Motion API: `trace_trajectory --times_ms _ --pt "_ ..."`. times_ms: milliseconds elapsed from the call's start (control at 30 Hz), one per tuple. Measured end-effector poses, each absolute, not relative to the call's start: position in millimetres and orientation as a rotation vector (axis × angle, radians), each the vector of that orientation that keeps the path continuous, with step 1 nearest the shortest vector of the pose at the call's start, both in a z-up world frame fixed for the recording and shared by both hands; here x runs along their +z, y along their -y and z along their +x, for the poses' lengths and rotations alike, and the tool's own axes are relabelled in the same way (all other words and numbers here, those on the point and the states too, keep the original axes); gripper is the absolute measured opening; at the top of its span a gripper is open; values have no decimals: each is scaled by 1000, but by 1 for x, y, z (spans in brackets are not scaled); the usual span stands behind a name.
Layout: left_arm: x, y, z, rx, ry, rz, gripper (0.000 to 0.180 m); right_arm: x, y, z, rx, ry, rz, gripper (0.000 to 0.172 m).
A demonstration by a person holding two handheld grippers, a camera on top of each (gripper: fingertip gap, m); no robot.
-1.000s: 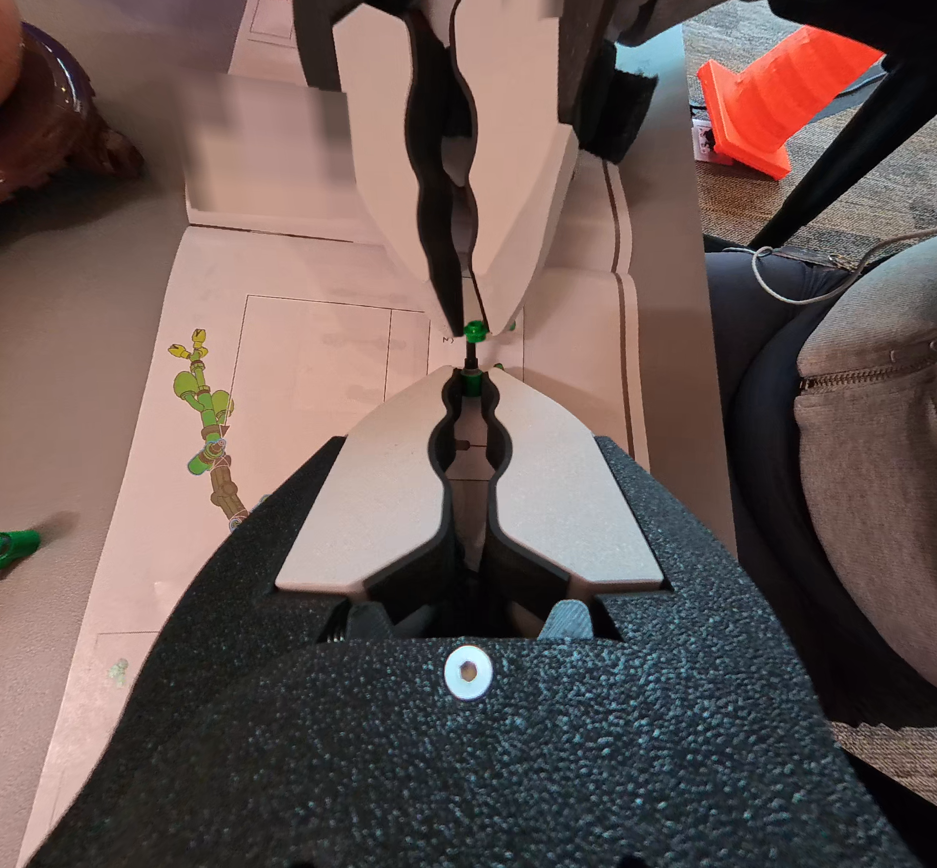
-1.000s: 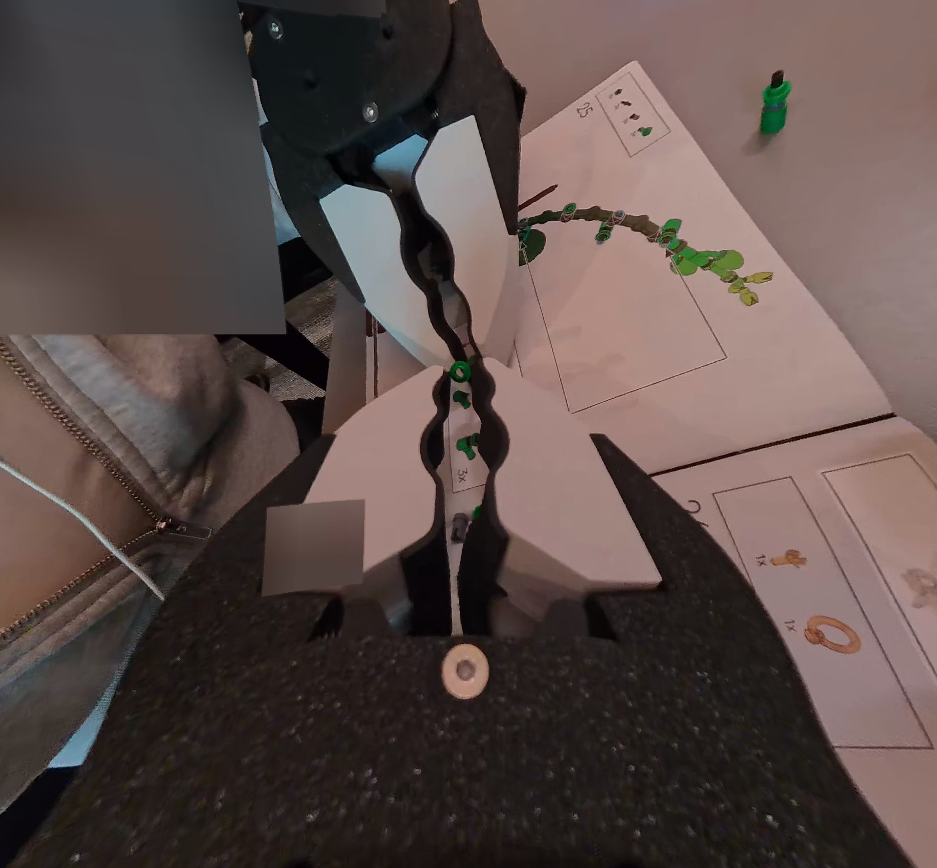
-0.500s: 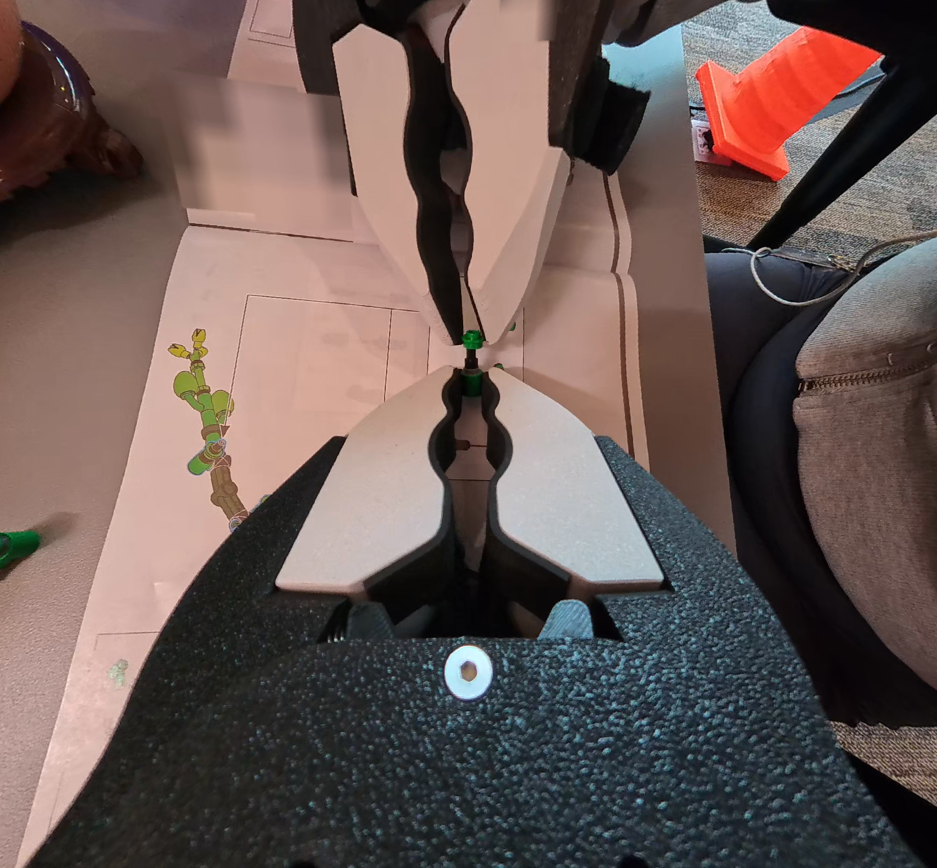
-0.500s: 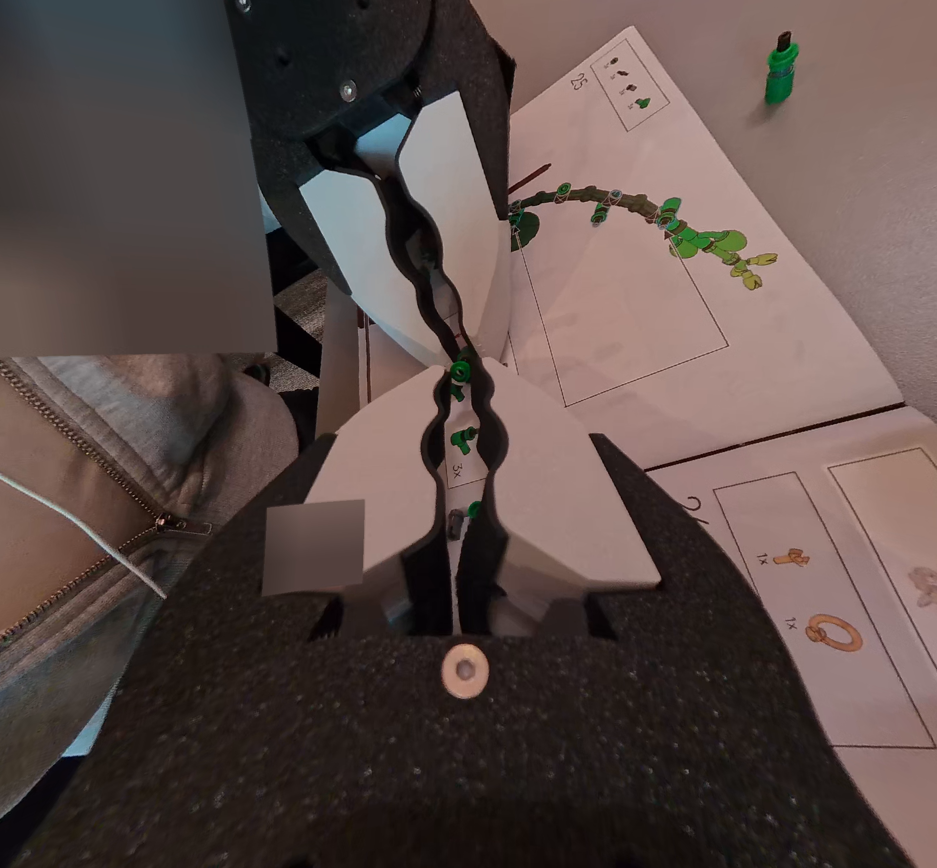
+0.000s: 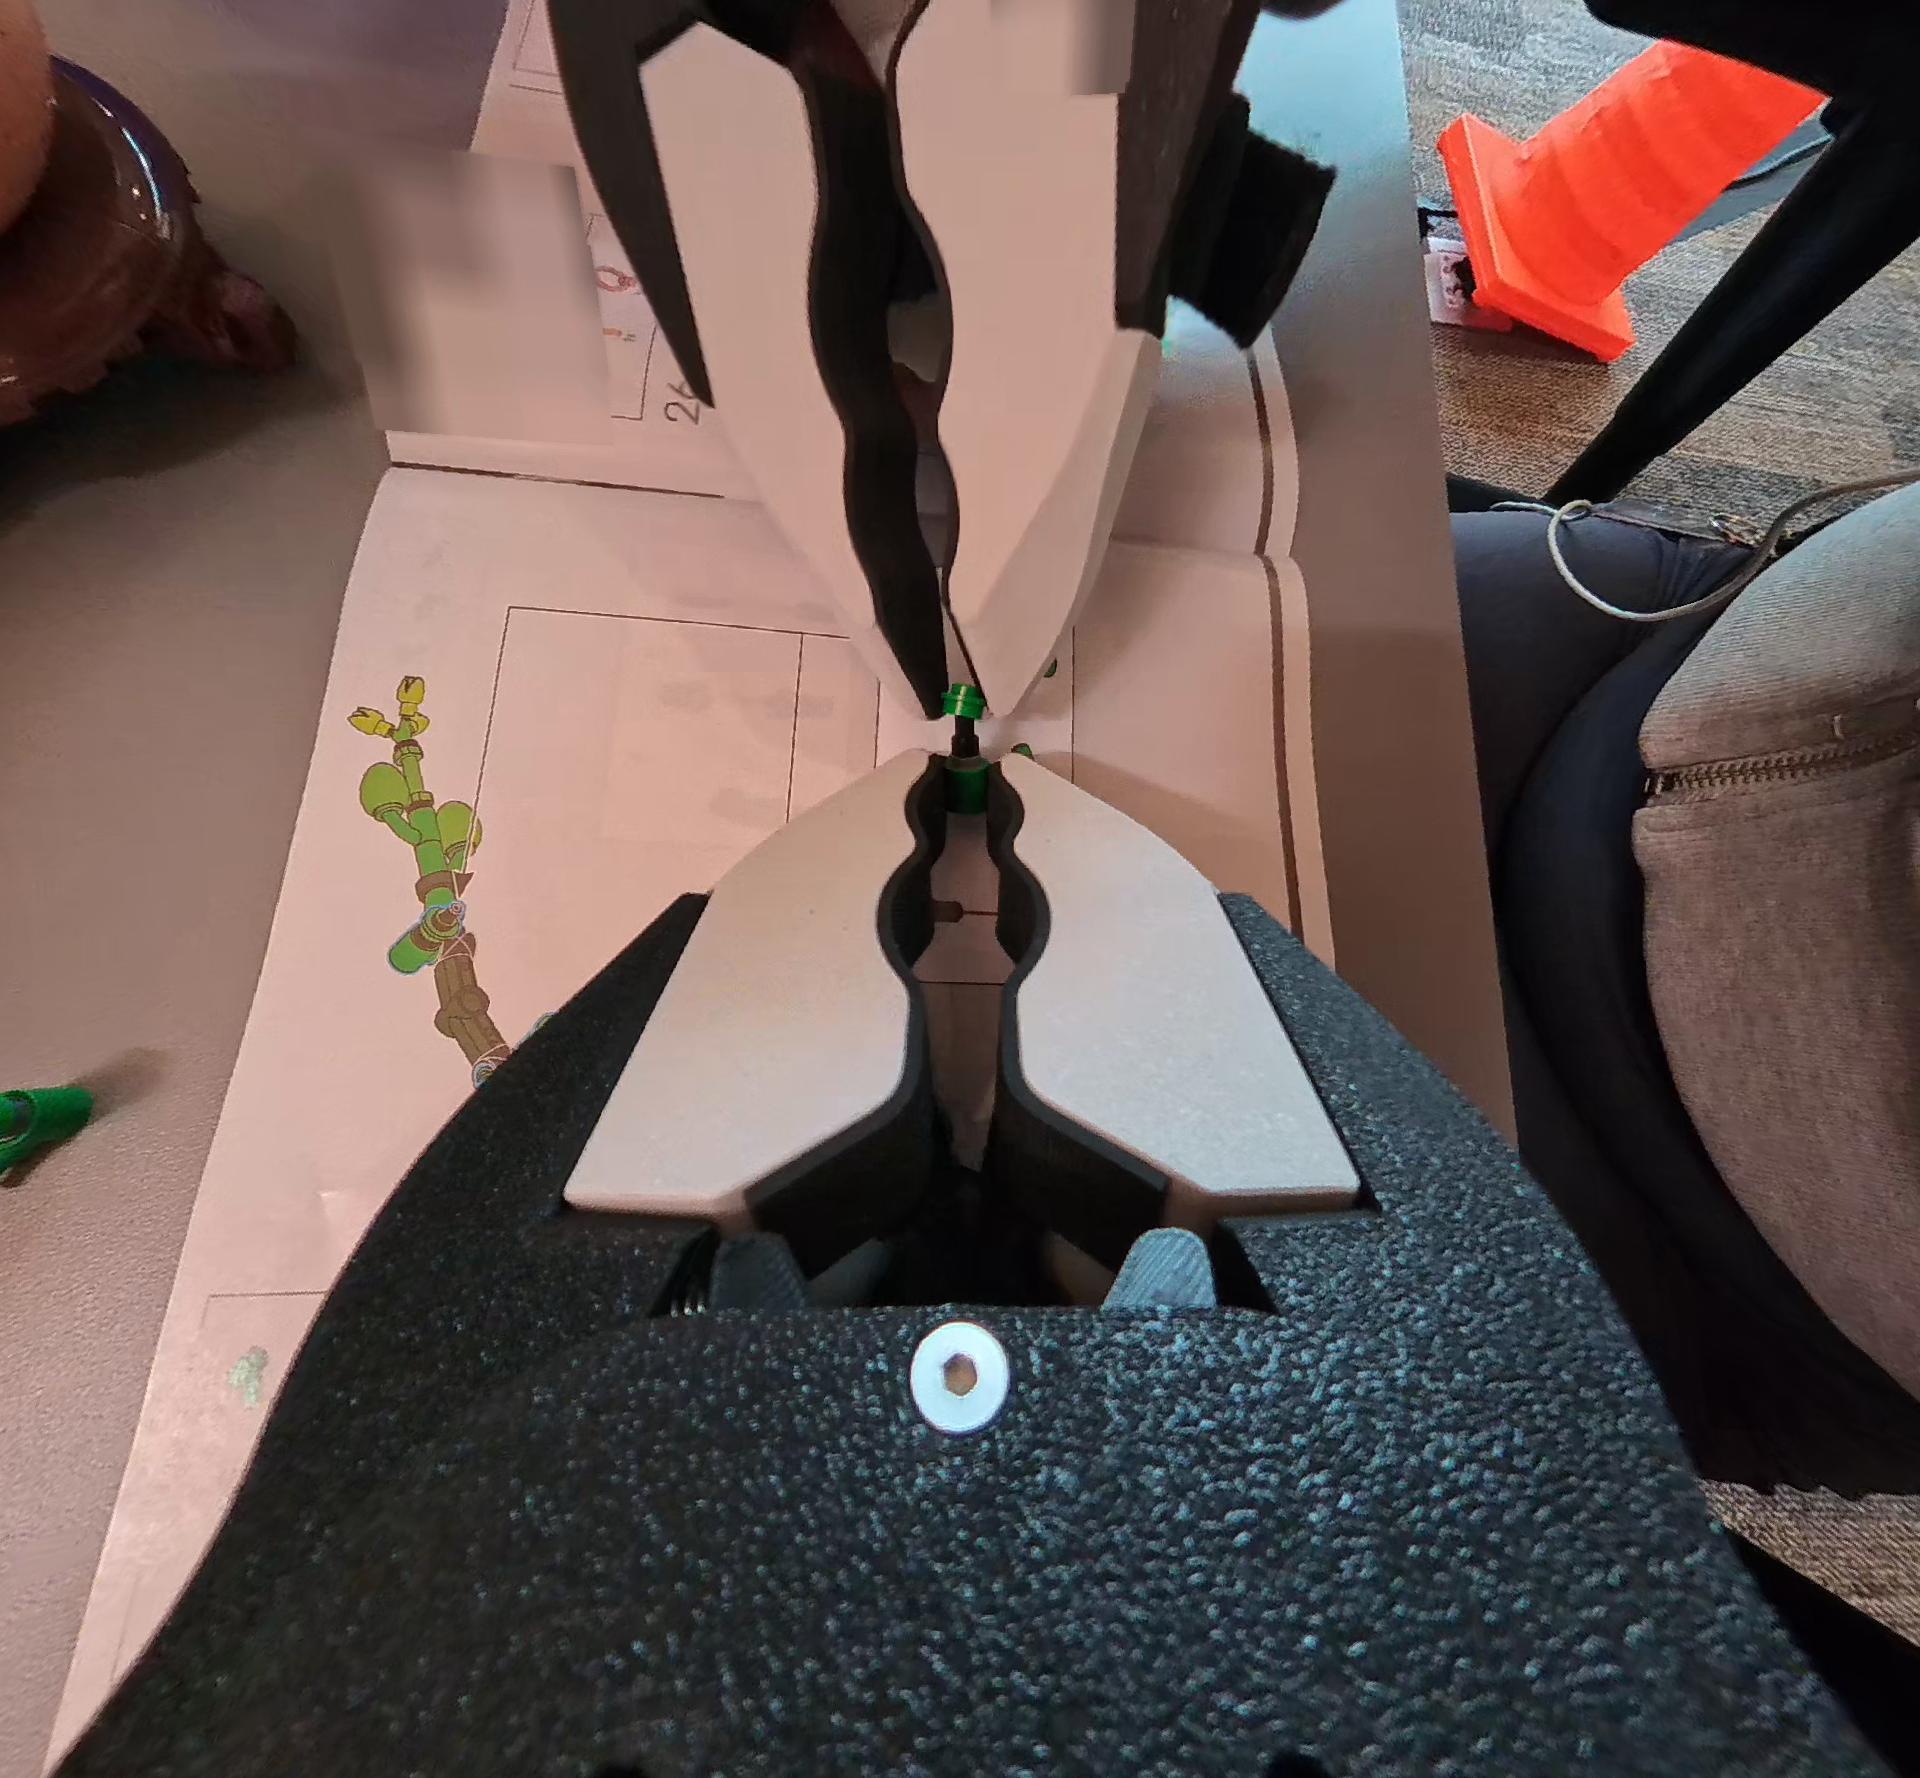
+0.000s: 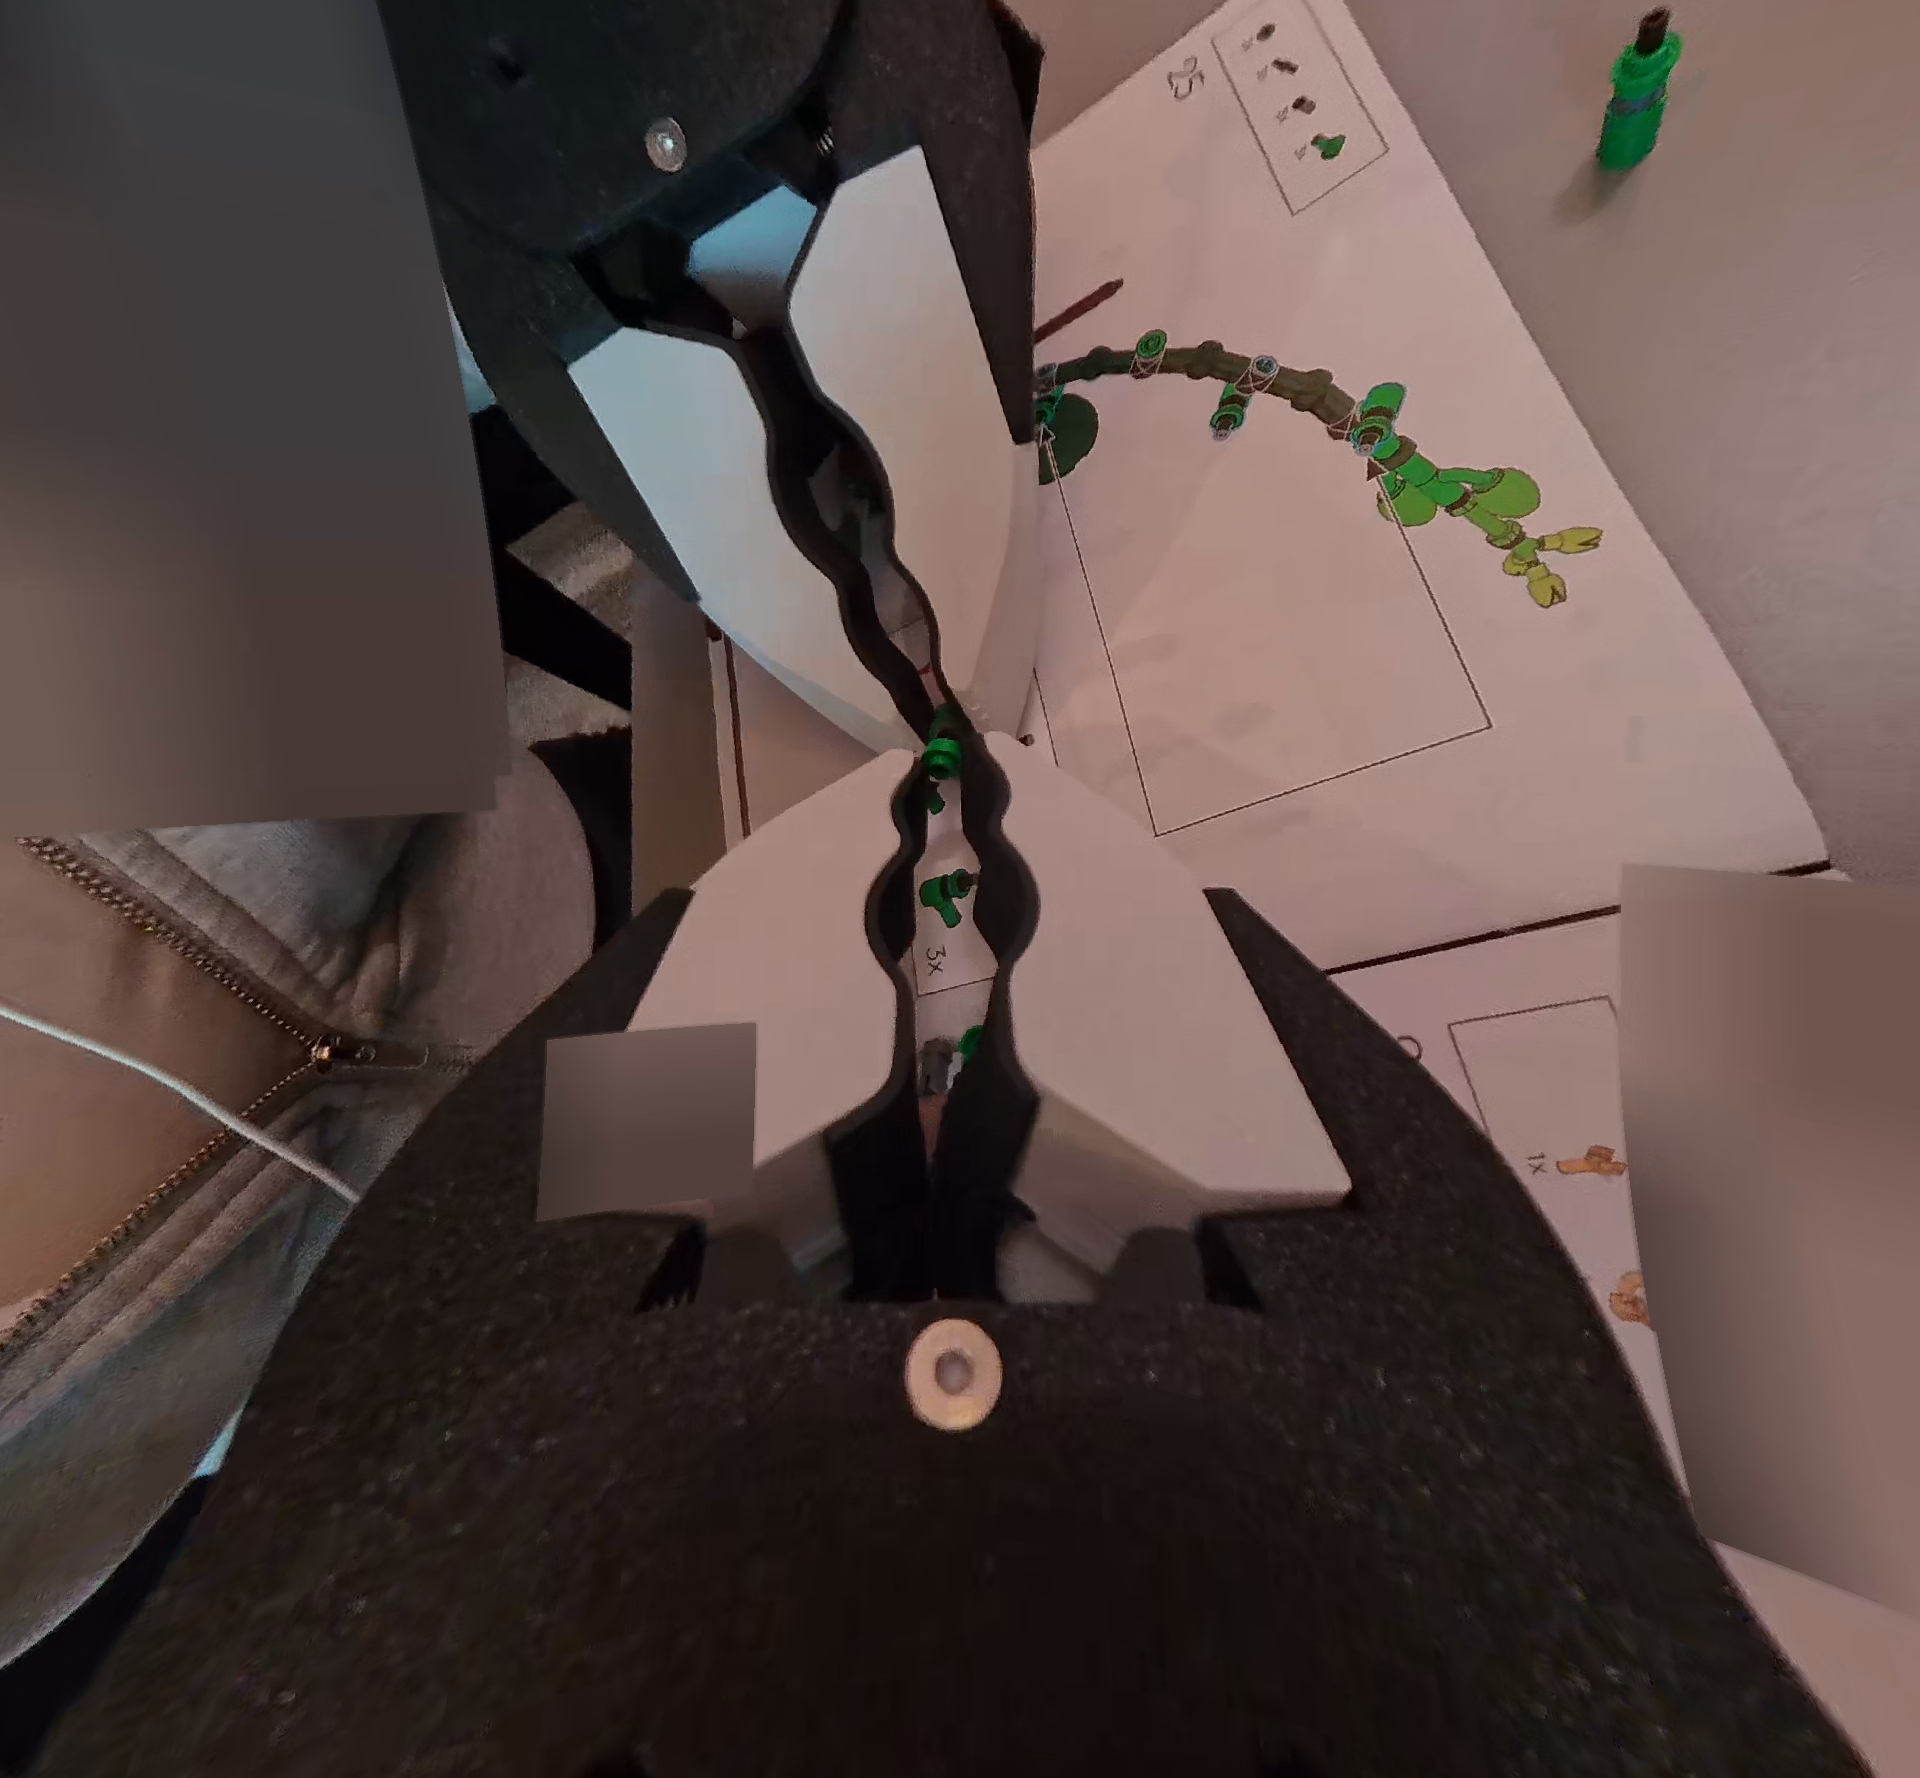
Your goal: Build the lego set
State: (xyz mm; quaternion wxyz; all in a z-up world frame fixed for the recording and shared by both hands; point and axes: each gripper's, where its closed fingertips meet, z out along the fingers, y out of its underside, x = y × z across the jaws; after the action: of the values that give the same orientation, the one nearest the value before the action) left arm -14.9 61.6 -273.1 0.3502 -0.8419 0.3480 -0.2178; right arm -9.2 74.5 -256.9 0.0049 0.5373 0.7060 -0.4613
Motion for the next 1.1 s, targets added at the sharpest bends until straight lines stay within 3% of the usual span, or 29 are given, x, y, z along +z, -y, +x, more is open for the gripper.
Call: trace_trajectory --times_ms 533,800,1100 --pt "-274 -63 -14 -535 -915 -2171 6 -261 -73 -4 -802 -2267 1426 6" --pt "-274 -63 -14 -532 -917 -2168 6 -260 -73 -6 -980 -2294 1461 10" --pt "-274 -62 -14 -535 -917 -2169 7 -253 -75 -6 -1167 -2227 1491 29"
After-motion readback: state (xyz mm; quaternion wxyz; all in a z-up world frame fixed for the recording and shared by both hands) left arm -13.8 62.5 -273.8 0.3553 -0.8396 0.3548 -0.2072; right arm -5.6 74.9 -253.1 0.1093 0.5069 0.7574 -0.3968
